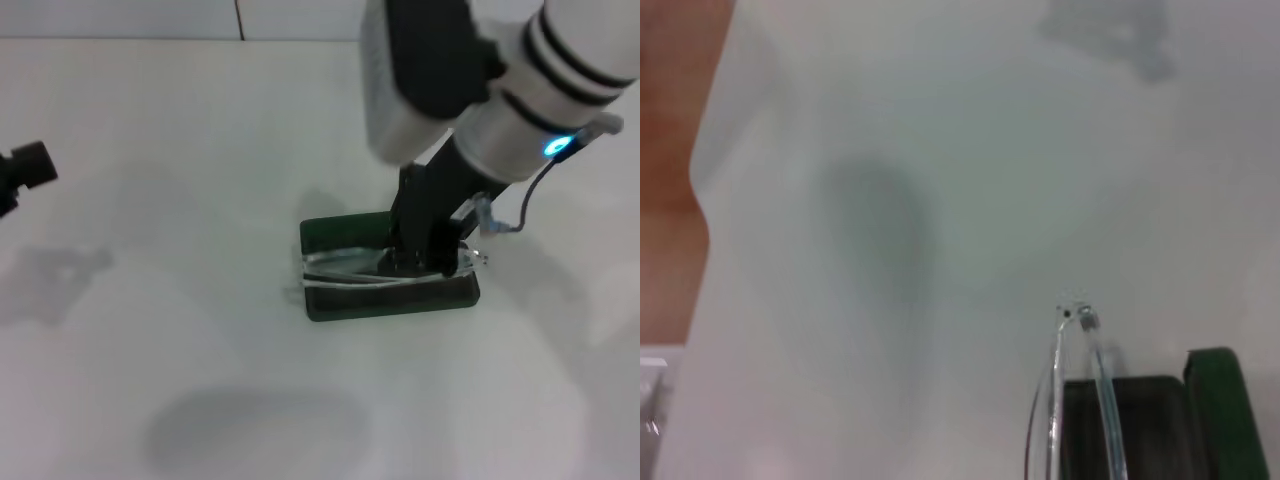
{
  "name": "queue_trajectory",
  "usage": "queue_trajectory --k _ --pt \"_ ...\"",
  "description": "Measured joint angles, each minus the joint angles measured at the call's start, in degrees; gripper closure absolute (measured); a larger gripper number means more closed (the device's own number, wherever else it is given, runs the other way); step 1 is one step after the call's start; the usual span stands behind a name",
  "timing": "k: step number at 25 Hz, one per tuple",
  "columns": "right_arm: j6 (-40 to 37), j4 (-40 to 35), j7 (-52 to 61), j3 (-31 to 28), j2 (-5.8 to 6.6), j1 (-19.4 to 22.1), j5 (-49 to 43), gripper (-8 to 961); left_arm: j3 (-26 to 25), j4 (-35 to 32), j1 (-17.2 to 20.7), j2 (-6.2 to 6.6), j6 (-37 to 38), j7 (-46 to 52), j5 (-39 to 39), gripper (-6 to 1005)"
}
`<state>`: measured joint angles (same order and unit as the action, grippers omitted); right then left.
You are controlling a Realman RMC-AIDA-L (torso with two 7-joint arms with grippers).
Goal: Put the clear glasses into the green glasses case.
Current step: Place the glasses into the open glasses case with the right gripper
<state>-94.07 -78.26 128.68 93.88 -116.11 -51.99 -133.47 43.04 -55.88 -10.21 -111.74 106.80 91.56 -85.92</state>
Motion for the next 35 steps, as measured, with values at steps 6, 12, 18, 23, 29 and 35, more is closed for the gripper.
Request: queue_trajectory --k 6,12,18,23,29,35 --pt "4.2 0.9 0.4 6.5 -0.07 0.1 -3.1 874 0.3 0.7 0.1 -0.62 0.3 -1.6 -1.0 957" --pt "6.4 1.1 0.7 10.7 -0.08 0.6 -3.9 874 0.4 1.4 -0.4 -1.17 0.3 -2.1 -2.1 957" --pt "9.5 1.7 1.6 14.1 -0.08 1.2 -6.7 874 0.2 1.8 -0.4 -1.34 0.3 -2.3 -2.2 956" --pt "12.2 2.6 1.6 15.7 -0.08 1.5 -8.2 874 0.1 2.1 -0.4 -1.37 0.3 -3.0 -2.2 956" --pt "14.8 3.2 1.6 18.3 -0.07 1.7 -10.6 874 0.1 3.2 -1.1 -1.28 0.3 -3.4 -2.3 956" --pt "16.9 3.5 1.4 19.4 -0.08 1.8 -11.5 874 0.0 5.5 -1.9 -0.9 0.2 -4.4 -2.3 956"
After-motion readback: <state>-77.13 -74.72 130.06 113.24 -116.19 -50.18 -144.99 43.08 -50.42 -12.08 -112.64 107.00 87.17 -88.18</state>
